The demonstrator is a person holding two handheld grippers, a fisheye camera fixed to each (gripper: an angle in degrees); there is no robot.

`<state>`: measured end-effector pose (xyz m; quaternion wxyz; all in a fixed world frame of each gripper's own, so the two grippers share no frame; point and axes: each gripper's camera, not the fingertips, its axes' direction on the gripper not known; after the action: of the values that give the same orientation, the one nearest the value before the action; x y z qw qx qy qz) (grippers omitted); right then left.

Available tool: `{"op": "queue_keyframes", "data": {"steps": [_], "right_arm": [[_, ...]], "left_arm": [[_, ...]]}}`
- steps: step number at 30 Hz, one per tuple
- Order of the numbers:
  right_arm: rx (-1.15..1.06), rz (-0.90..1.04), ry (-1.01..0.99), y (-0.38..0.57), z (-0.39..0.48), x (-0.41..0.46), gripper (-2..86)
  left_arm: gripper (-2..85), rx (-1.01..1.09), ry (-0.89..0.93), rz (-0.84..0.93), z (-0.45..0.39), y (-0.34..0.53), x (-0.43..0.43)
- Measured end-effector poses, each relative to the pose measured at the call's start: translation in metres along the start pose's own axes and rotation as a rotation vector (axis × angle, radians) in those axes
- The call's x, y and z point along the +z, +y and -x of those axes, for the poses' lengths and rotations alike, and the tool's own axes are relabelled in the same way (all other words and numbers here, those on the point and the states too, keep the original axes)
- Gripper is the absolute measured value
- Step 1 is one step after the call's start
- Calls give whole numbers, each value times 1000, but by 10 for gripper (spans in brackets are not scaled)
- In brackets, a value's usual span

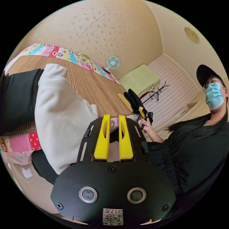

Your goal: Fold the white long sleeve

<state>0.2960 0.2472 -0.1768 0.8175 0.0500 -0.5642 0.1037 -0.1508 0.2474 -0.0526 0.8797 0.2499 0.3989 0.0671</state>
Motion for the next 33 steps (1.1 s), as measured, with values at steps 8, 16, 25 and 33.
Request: {"op": "queue_keyframes", "data": {"steps": [8,16,25,33], "right_arm": [[34,-33,-17,32,-9,-54,3],[-37,-62,205,57,13,-138,8],[-325,164,75,-3,40,-63,101],[-367,583,-203,-19,46,30,171]], "left_arm": [[116,-173,-664,373,2,-66,160],[12,229,-62,209,-113,-44,55],[3,836,948,-184,-268,-11,-183],[7,875,1304,-232,-292,-13,-224]]}}
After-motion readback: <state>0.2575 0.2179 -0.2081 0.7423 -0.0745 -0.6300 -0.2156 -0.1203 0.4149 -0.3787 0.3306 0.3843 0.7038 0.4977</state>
